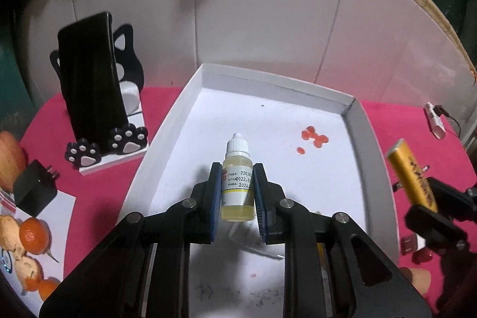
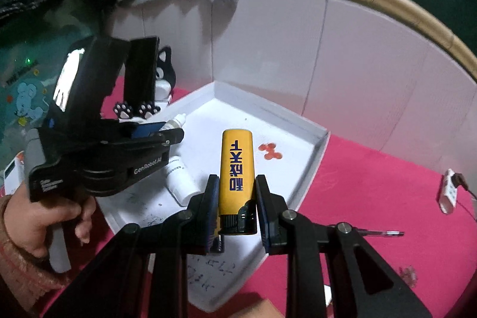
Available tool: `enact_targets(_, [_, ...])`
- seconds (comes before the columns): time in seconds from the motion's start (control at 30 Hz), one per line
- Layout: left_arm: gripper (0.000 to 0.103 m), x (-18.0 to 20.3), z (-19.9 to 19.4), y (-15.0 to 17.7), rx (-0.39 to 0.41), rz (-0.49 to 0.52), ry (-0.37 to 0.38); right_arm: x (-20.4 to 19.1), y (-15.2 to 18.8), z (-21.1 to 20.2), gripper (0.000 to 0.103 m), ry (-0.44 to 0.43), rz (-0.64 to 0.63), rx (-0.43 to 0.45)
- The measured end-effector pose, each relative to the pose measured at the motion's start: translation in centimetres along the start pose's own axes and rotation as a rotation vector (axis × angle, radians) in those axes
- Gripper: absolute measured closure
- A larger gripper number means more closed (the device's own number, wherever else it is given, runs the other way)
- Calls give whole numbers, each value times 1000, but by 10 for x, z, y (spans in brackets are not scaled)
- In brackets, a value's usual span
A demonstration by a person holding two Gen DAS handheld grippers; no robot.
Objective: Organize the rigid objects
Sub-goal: 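Carry dropper bottle and lighter into the white tray and release both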
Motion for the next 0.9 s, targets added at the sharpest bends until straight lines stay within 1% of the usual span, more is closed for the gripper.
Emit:
enact_targets(0.23, [83, -9, 9, -1, -13, -44, -28, -1, -5, 21, 80, -39, 40, -19])
enact_targets(0.3, [80, -11, 9, -1, -16, -57, -36, -3, -6, 23, 79, -47, 49, -14])
enact_targets(0.33, [74, -12, 8, -1, -14, -63, -40, -4, -6, 23, 79, -52, 47, -14])
enact_targets(0.37, [56, -13, 7, -1, -12, -68, -45, -4, -5, 22, 79, -52, 48, -8])
enact_targets(0.4, [42, -13, 6, 0, -11, -70, -50, -5, -5, 22, 79, -47, 48, -2])
enact_targets(0.43, [21, -13, 4, 0, -4, -73, -57, -5, -6, 20, 79, -46, 47, 5])
enact_targets(0.47, [17, -14, 1, 0, 6, -77, -68, -6, -6, 19, 79, -48, 49, 10])
enact_targets(0.5, [17, -14, -1, 0, 17, -81, -72, -6, -7, 18, 73, -48, 53, 17])
enact_targets(0.53, [17, -15, -5, 0, 26, -87, -67, -6, -7, 15, 58, -48, 58, 25])
enact_targets(0.57, [16, -16, -9, 0, 37, -100, -64, -6, -7, 13, 50, -49, 62, 34])
enact_targets(0.6, [16, -19, -14, 1, 52, -116, -64, -5, -8, 11, 38, -29, 64, 43])
enact_targets(0.63, [16, -21, -19, 1, 66, -131, -70, -3, -8, 8, 33, -21, 66, 55])
enact_targets(0.67, [15, -24, -23, 2, 73, -141, -78, -2, -8, 5, 22, -20, 71, 61])
enact_targets(0.7, [12, -26, -27, 2, 81, -155, -81, 0, -9, 3, 19, -25, 77, 64])
enact_targets(0.73, [1, -28, -32, 4, 91, -169, -82, 1, -9, 1, 18, -28, 86, 70])
enact_targets(0.77, [0, -29, -37, 5, 105, -180, -82, 3, -8, -4, 18, -29, 97, 81])
enact_targets(0.83, [0, -29, -50, 10, 137, -193, -75, 6, -6, -11, 13, -32, 114, 101])
enact_targets(0.87, [0, -28, -56, 12, 155, -194, -66, 9, -4, -17, 2, -31, 127, 117])
enact_targets(0.9, [0, -26, -62, 14, 166, -193, -61, 12, -3, -22, 0, -29, 139, 133])
Point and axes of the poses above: each gripper's, at about its wrist camera, not at the fingertips, and z roughly the way its jaws point, x to its right, y to its underside, the point moved 3 cm from there along z, roughly the way its jaws point, and after that the axes turned 3 degrees about -y, right-handed, at the moved point
